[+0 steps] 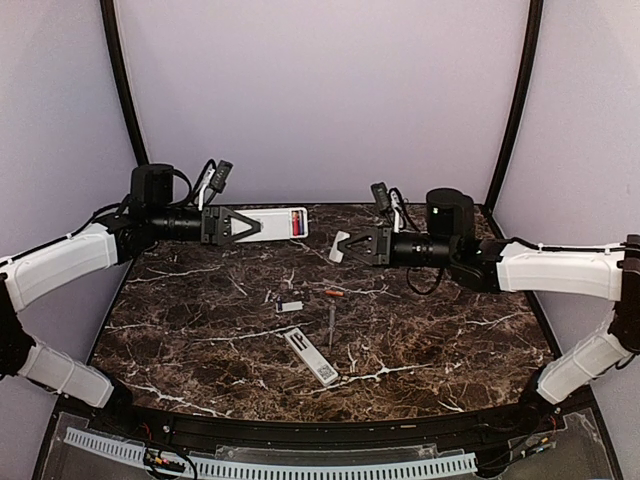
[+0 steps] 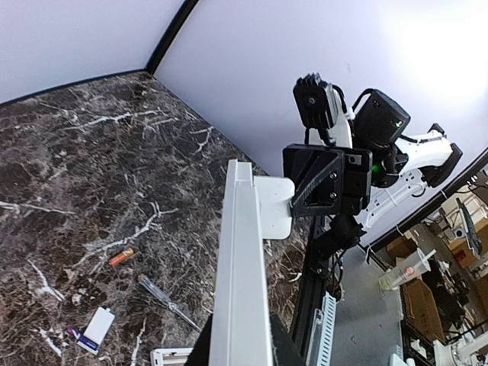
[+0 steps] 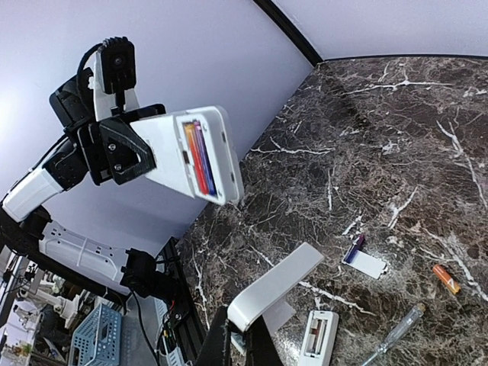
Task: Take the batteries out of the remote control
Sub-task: Place the battery cover at the center of the board.
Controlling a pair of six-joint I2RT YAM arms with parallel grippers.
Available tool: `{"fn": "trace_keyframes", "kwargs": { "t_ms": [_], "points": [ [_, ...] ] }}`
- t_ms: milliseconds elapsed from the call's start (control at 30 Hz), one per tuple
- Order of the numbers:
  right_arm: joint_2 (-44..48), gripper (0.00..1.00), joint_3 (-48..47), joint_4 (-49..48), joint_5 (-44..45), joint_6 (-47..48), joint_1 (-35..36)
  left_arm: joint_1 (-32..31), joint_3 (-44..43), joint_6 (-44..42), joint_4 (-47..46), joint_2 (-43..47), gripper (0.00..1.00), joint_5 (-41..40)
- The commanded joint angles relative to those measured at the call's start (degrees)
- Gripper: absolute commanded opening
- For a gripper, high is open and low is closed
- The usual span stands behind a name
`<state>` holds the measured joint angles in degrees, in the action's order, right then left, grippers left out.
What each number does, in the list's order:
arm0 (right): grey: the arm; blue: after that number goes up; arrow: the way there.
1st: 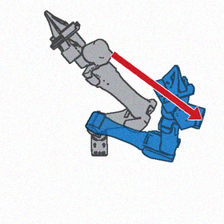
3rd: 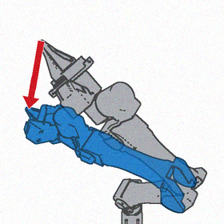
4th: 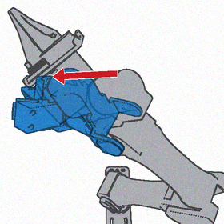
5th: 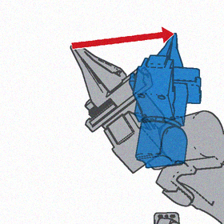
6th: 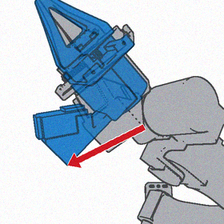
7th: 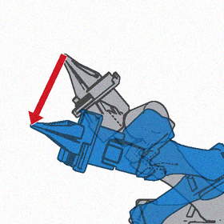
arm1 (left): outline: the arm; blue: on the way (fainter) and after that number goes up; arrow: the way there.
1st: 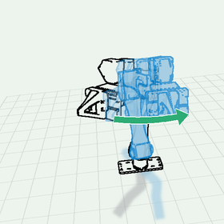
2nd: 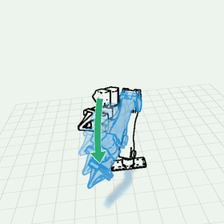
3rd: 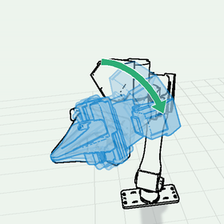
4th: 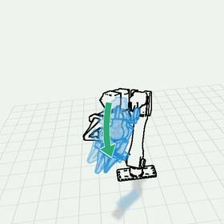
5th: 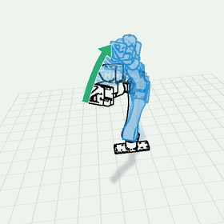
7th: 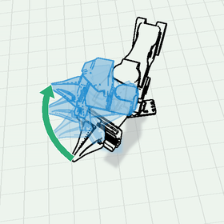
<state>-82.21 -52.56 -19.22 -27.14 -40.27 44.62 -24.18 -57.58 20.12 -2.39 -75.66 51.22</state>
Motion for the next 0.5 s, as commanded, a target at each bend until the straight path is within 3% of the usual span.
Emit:
{"fn": "trace_keyframes", "kwargs": {
  "t_ms": [0, 167, 467],
  "points": [
    [2.92, 0.0, 0.63, 7.24, 4.64, 4.98, -0.7, 2.81, 0.4, -2.03, 1.51, 4.86, 0.0, -4.01],
    [1.99, 0.0, -1.56, 21.01, 12.32, 10.32, -0.69, 6.91, 3.28, -1.05, 4.45, 7.27, 0.0, -7.79],
    [-4.87, 0.0, -3.82, 26.9, 16.58, 11.29, -0.7, 8.28, 5.55, -1.48, 4.66, 10.75, 0.0, -12.18]
  ]
}}
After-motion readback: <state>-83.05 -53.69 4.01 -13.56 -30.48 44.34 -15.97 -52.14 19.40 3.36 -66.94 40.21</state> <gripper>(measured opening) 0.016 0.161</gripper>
